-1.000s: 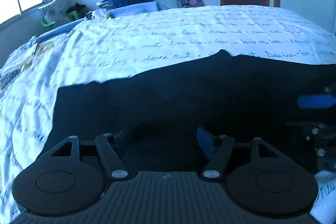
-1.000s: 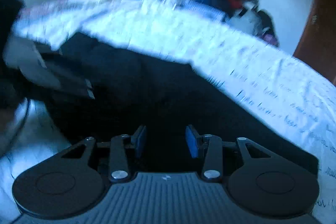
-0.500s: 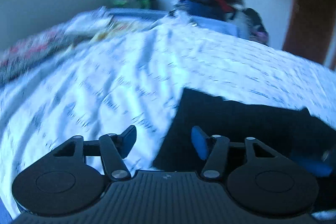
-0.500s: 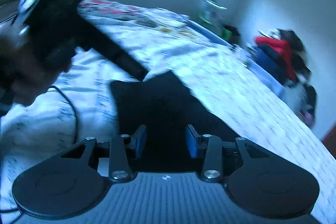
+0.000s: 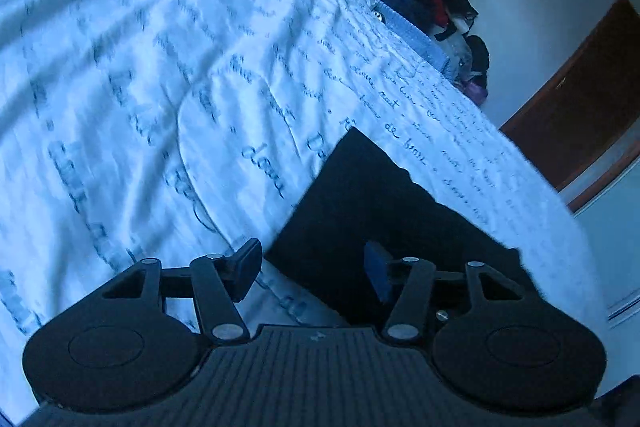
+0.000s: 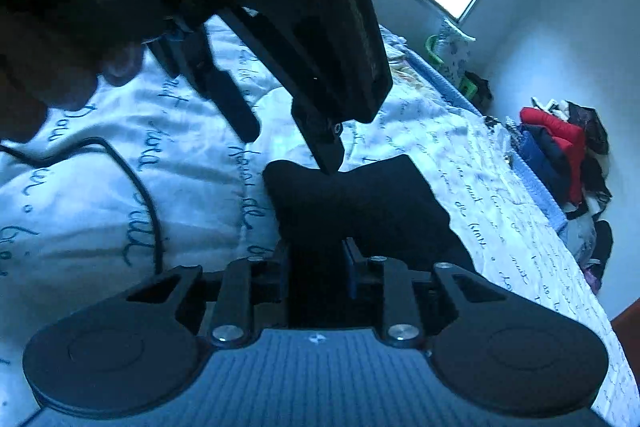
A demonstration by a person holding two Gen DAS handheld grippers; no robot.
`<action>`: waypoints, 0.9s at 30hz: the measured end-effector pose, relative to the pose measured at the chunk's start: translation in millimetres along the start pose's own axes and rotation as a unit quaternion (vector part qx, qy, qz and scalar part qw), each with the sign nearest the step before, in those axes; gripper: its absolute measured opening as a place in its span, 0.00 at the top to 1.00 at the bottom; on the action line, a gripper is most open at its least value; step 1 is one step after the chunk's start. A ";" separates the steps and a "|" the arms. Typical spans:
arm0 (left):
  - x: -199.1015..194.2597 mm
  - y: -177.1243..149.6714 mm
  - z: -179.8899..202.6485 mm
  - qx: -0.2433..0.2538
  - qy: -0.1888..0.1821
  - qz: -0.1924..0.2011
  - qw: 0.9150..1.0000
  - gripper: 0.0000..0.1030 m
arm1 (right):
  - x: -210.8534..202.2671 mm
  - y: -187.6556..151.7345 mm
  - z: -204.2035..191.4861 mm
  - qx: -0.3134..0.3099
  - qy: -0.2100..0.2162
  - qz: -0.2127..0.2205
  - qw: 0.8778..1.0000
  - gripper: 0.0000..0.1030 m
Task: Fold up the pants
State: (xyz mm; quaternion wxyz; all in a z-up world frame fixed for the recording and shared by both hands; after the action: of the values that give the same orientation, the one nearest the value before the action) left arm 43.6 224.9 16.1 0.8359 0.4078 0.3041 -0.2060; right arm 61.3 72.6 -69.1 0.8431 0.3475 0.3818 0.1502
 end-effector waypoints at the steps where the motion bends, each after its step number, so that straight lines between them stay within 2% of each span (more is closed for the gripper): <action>1: 1.2 -0.2 -2.9 -0.018 -0.014 -0.008 1.000 0.41 | 0.9 0.1 1.3 0.006 -0.005 0.004 1.000 0.77; 5: 10.9 0.7 -10.2 -0.071 -0.062 -0.035 0.995 0.40 | -1.8 -0.5 15.6 0.061 -0.014 0.026 0.998 0.77; 10: 22.3 -1.1 -12.3 -0.119 -0.094 -0.053 0.987 0.40 | -4.0 -2.4 31.7 0.114 0.012 0.029 0.993 0.77; 14: 24.3 -0.3 -18.9 -0.147 -0.096 -0.051 0.983 0.41 | -6.7 -2.0 34.3 0.120 0.024 0.029 0.992 0.77; 18: 20.9 3.4 -23.4 -0.160 -0.100 -0.043 0.981 0.45 | -7.7 1.4 31.4 0.112 0.013 0.034 0.993 0.77; 20: 19.9 5.7 -21.3 -0.152 -0.112 -0.043 0.981 0.45 | -8.0 3.6 32.1 0.115 0.010 0.038 0.993 0.77; 24: 27.7 7.5 -17.9 -0.151 -0.110 -0.047 0.981 0.46 | -1.5 4.8 29.8 0.101 -0.002 0.029 0.995 0.77; 25: 30.2 7.5 -17.8 -0.152 -0.108 -0.045 0.981 0.56 | -0.1 4.3 28.9 0.102 0.003 0.026 0.994 0.77; 26: 32.2 7.1 -17.9 -0.153 -0.103 -0.046 0.982 0.71 | 0.9 3.9 26.4 0.100 0.009 0.022 0.995 0.85; 27: 34.0 6.9 -17.0 -0.148 -0.100 -0.047 0.983 0.80 | 2.8 3.8 24.5 0.095 0.016 0.019 0.995 0.92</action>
State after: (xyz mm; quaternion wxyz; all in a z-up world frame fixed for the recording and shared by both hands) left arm 66.8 239.4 -11.3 0.9025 0.2422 0.2653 -0.2375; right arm 81.6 65.3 -56.5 0.7971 0.4310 0.4010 0.1345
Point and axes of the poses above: each gripper's, at about its wrist camera, not at the fingertips, and x roughly the way its jaws point, z to its right, y to its top, the point moved 2 cm from there along x, roughly the way its jaws point
